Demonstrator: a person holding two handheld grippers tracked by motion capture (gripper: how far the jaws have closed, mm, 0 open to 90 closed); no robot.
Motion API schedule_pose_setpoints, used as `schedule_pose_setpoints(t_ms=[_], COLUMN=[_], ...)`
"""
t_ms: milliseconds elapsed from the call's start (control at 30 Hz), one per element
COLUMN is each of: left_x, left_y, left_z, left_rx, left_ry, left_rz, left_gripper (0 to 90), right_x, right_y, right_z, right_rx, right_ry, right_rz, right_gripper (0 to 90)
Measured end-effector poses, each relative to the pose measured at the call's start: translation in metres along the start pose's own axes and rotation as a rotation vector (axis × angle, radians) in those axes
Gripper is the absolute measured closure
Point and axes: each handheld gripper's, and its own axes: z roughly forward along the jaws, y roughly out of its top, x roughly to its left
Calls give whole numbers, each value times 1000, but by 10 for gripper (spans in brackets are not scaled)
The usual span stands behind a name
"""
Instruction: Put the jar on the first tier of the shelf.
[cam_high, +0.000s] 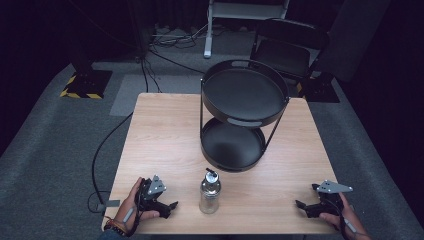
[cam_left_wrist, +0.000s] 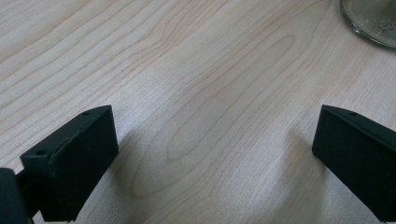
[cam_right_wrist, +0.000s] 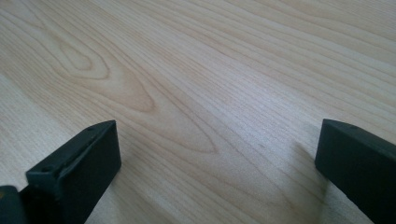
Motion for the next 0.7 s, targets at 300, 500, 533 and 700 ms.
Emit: schedule_pose_setpoints(t_ms=[300, 500, 533, 700], left_x=[0, 1, 0, -4], left_y=[0, 2, 2, 7], left_z=[-1, -4, -4, -10], left_rx=[5, 42, 48, 45], left_ry=[1, 6, 10, 12], left_rz=[-1, 2, 7, 26], left_gripper=[1, 3, 4, 21], right_x=[0, 0, 0, 0], right_y=[0, 0, 0, 0], right_z=[0, 0, 0, 0], right_rx=[0, 0, 0, 1], right_ry=[0, 0, 0, -1], right_rz=[0, 0, 0, 2], right_gripper=[0, 0, 0, 0])
